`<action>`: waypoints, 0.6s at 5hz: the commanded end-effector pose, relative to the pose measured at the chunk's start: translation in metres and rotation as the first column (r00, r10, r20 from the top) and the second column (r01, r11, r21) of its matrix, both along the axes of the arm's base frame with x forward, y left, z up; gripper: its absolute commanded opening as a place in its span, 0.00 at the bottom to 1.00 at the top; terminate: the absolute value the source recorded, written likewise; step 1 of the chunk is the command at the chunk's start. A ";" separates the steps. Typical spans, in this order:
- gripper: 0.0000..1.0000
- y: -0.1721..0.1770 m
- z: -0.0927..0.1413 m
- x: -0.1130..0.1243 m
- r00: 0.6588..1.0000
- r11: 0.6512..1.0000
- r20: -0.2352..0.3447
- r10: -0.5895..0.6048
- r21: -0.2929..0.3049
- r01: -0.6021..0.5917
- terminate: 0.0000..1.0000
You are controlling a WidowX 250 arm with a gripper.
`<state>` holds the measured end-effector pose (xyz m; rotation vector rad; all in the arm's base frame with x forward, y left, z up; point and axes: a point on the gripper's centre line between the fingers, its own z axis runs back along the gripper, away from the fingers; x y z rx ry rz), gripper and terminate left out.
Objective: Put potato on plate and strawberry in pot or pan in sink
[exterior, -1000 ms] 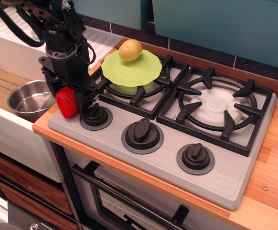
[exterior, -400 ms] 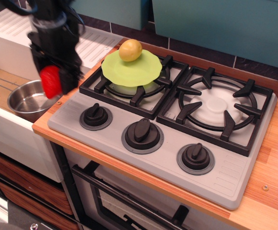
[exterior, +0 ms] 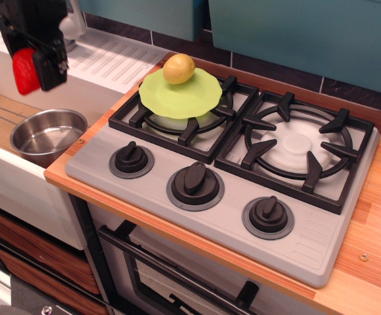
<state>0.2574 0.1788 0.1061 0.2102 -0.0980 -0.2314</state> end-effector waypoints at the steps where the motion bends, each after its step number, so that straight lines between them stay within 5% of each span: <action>1: 0.00 0.038 0.007 0.029 0.994 0.995 0.056 -0.093 0.046 0.091 0.00; 3: 0.00 0.060 -0.002 0.064 0.986 0.988 0.067 -0.153 0.037 0.151 0.00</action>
